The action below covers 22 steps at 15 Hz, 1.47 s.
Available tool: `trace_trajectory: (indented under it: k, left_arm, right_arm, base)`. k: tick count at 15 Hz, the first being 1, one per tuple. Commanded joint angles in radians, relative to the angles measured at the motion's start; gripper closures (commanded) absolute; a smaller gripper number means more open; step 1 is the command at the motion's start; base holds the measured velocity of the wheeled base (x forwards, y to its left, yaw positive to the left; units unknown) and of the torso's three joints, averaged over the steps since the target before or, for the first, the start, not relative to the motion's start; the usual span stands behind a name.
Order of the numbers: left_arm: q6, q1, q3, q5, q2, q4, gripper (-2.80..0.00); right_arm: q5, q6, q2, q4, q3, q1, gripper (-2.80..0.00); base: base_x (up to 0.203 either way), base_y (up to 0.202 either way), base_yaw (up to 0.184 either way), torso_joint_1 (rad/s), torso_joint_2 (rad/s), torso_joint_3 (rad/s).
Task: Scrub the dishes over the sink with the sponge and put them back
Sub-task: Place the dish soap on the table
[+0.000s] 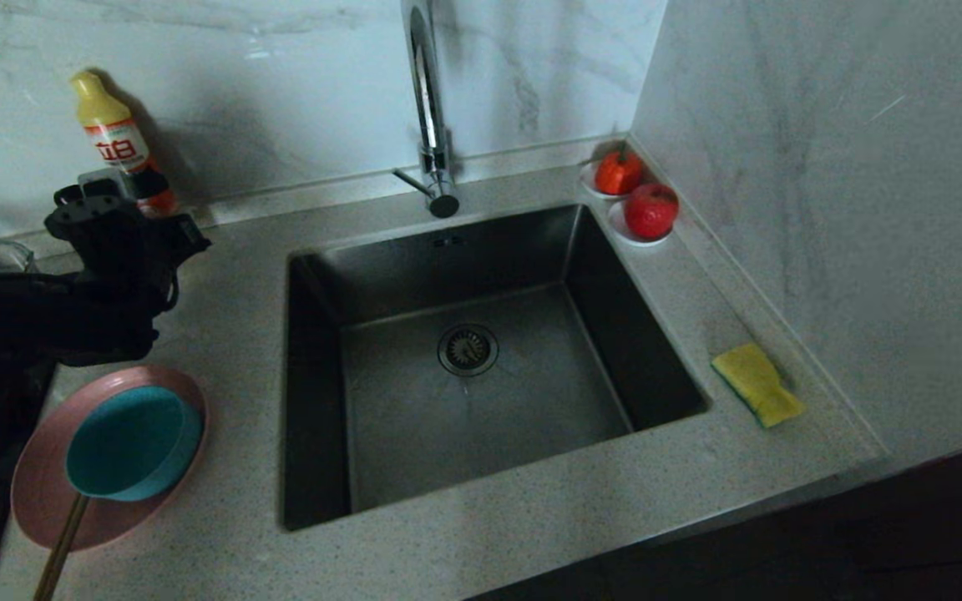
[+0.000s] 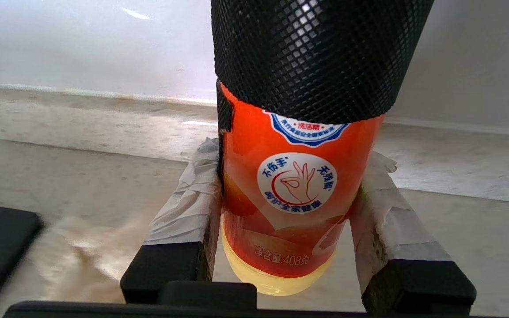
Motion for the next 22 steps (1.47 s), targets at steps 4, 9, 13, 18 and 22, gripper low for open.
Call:
trace_trajectory:
  k: [4,9,13,18,22]
  left_arm:
    - [-0.007,0.007,0.008,-0.036,0.028,-0.075,0.0]
    - [-0.006,0.007,0.042,-0.087,0.044,-0.128,0.0]
    - [-0.009,0.007,0.04,-0.09,0.053,-0.131,0.0]
    - [-0.001,0.009,0.031,-0.09,0.064,-0.213,0.0]
    - [-0.008,0.012,0.034,-0.09,0.067,-0.228,0.0]
  right_arm:
    - [-0.001,-0.001,0.0,0.0,0.0,0.0,0.0]
    - [-0.001,-0.001,0.0,0.0,0.0,0.0,0.0]
    - [-0.001,0.0,0.0,0.0,0.0,0.0,0.0]
    - [-0.001,0.001,0.0,0.0,0.0,0.0,0.0]
    - [-0.001,0.0,0.0,0.0,0.0,0.0,0.0]
  base:
    - [0.0,0.0,0.0,0.0,0.0,0.0]
    - [0.0,0.0,0.0,0.0,0.0,0.0]
    - [0.0,0.0,0.0,0.0,0.0,0.0]
    - [0.0,0.0,0.0,0.0,0.0,0.0]
    - [0.0,0.0,0.0,0.0,0.0,0.0]
